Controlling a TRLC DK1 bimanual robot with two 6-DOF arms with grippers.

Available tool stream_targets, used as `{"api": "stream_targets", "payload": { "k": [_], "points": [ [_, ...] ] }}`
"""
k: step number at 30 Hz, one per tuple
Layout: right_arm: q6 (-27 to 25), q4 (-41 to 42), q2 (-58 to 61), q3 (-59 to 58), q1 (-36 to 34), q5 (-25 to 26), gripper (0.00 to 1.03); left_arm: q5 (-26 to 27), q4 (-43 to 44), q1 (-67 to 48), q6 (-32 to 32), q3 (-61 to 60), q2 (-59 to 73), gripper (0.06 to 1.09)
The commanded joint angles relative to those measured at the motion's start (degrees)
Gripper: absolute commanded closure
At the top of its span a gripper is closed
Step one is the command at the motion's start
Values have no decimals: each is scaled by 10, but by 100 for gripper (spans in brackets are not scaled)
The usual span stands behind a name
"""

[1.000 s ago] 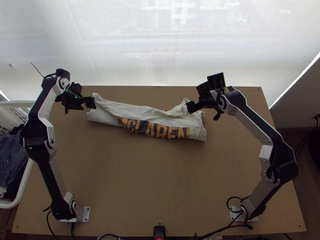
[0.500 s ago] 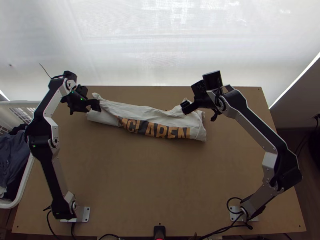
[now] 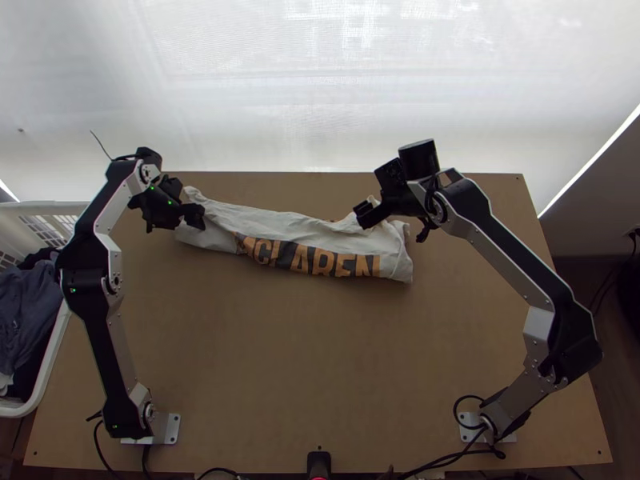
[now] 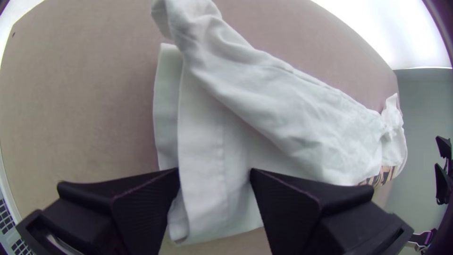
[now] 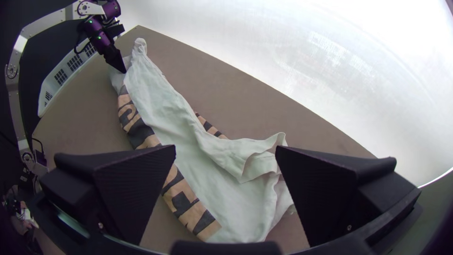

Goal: Fold the t-shirt

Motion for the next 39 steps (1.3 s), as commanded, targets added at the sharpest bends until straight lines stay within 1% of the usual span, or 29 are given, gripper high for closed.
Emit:
{"api": "stream_targets", "payload": {
  "k": [1,5,8,10,11,16,20,26,28,33,39],
  "points": [
    [2,-4,3,9,4,0,5,6,-11,-3,1,-8,6,48],
    [3,-4,3,11,6,0,5,9,-11,-1,4,-14,5,64],
    [4,-6,4,16,7,0,5,9,-11,1,5,-23,3,72],
    [5,-9,7,22,12,0,5,12,-11,1,5,-26,0,81],
    [6,-11,11,26,17,0,5,14,-11,0,5,-28,-3,83],
    [6,-15,43,30,51,-5,5,36,-4,-4,1,-30,-33,105],
    [10,-14,98,43,87,-6,5,55,-2,-9,-4,-28,-67,105],
    [16,-14,191,99,149,-7,5,70,-10,-13,-14,-20,-104,105],
    [17,-14,215,115,163,-8,5,82,-14,-14,-19,-15,-116,105],
    [25,-15,257,132,175,-10,5,108,-22,-20,-25,-9,-149,105],
    [26,-15,290,125,167,-10,5,133,-29,-27,-36,4,-177,105]
  ]
}}
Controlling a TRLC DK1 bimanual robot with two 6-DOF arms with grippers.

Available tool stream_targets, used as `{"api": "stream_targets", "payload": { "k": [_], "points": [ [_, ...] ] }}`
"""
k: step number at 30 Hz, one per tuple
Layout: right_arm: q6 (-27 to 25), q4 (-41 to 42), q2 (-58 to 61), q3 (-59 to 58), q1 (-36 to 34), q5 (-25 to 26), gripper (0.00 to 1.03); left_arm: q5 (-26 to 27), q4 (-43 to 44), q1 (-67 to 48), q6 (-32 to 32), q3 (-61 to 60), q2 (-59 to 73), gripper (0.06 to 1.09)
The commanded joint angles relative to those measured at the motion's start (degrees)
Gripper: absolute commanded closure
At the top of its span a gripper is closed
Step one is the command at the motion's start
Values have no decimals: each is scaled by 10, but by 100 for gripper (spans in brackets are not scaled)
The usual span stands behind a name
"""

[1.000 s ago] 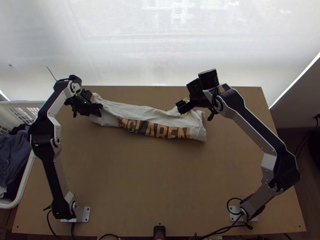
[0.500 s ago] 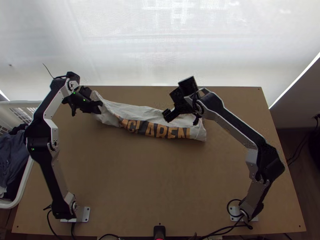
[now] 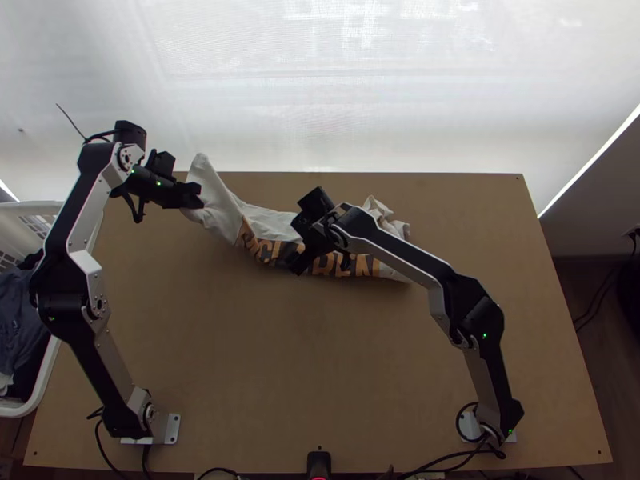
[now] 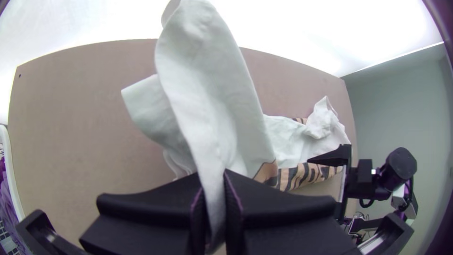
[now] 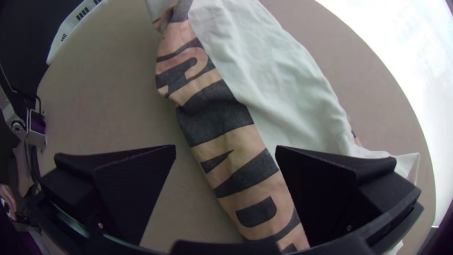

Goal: Fold the t-shirt

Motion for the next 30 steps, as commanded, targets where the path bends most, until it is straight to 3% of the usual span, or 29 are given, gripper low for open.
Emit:
{"api": "stream_targets", "payload": {
  "k": [1,13,30],
  "points": [
    [3,0,52,6,0,1,5,28,-9,-7,-13,17,-38,105],
    [3,0,92,15,-19,1,5,69,-32,-11,-25,75,-59,105],
    [28,-20,47,50,-5,-12,5,75,-44,-25,-22,100,-68,105]
  ]
}}
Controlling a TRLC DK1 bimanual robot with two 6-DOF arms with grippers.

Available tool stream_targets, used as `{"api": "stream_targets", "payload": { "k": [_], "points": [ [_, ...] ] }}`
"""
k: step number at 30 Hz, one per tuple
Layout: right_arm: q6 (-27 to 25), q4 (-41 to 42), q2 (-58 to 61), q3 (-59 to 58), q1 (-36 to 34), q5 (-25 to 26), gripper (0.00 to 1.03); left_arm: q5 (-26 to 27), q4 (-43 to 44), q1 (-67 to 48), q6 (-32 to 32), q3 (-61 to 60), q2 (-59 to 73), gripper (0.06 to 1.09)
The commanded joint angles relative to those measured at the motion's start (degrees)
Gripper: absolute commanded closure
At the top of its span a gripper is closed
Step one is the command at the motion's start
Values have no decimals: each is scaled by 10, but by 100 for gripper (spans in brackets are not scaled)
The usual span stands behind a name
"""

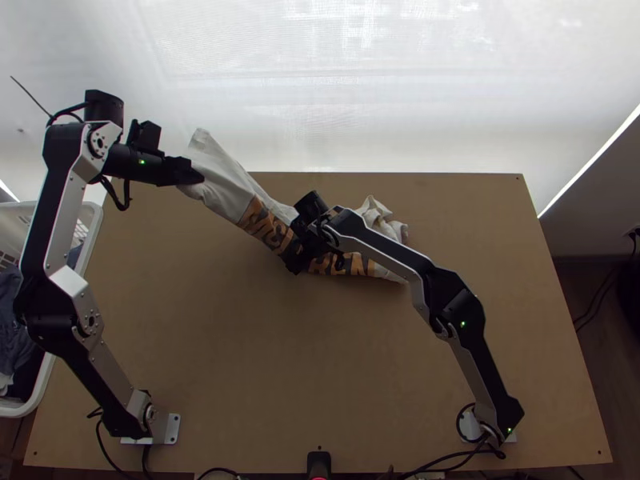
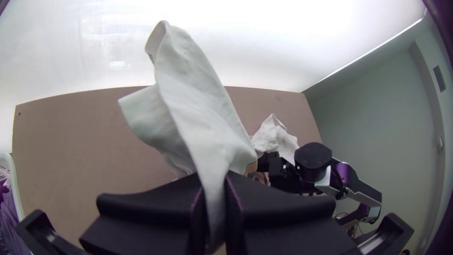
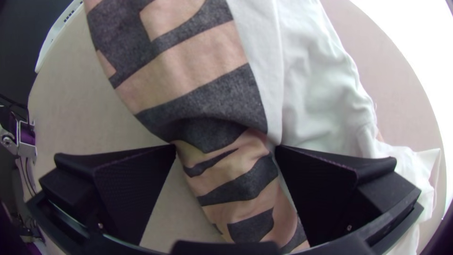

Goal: Fold the t-shirt

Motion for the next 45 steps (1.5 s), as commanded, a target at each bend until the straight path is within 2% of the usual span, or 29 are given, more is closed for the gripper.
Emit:
{"api": "stream_targets", "payload": {
  "k": [1,13,23,34,45],
  "points": [
    [9,-23,-50,5,-2,-12,5,1,0,-21,3,14,3,105],
    [20,-100,-231,-16,-64,-53,5,0,26,-131,-20,64,60,105],
    [-5,-145,-402,-152,-174,-69,5,0,76,-219,-40,67,96,105],
    [-18,-145,-494,-269,-261,-68,5,-17,187,-310,-92,62,118,105],
    [-18,-143,-529,-300,-297,-68,5,-79,263,-408,-134,55,165,105]
  ]
}}
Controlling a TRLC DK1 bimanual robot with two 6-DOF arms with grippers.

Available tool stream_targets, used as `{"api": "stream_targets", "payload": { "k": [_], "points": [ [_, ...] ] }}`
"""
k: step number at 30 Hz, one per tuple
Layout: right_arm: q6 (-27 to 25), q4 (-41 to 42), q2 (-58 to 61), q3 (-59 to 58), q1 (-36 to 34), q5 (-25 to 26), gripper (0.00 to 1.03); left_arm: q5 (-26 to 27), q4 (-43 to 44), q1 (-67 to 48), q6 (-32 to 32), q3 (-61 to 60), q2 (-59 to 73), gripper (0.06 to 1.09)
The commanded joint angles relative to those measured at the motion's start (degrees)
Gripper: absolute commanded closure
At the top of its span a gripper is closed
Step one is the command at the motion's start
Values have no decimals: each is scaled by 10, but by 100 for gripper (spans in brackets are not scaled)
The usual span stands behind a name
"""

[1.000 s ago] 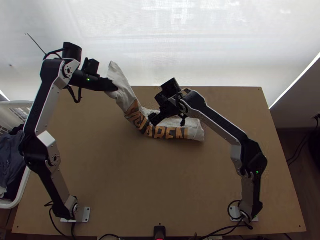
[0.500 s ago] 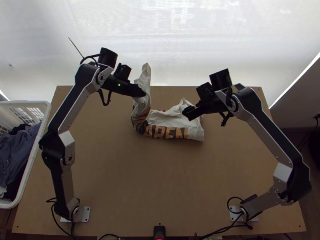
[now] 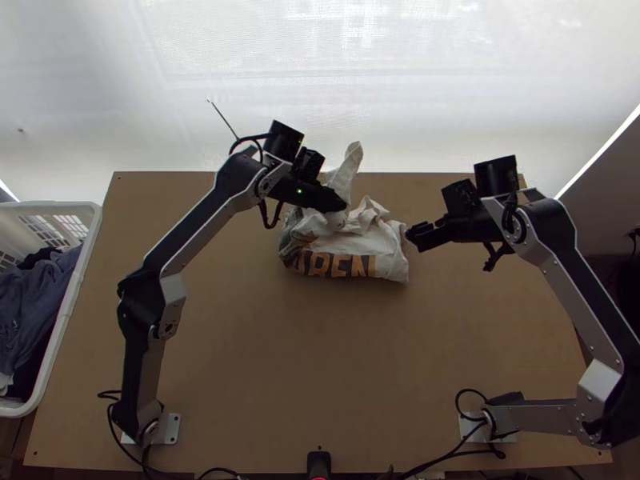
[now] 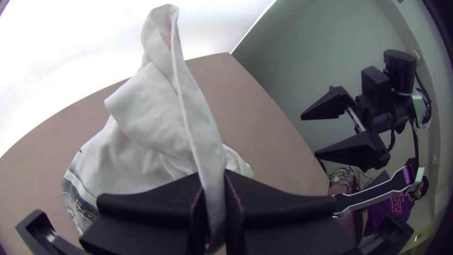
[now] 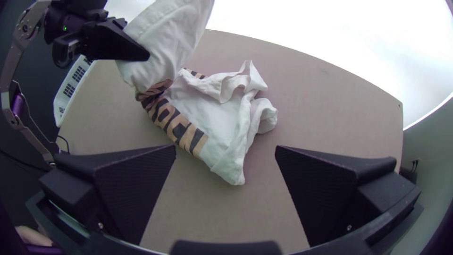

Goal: Fold the t-shirt

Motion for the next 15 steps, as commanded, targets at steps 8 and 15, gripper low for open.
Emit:
{"api": "stream_targets", "payload": {
  "k": [8,15],
  "points": [
    [6,5,-34,-35,-26,0,5,-50,49,-86,-32,-19,66,105],
    [7,6,-45,-47,-26,-1,5,-58,54,-113,-34,-17,95,105]
  ]
}}
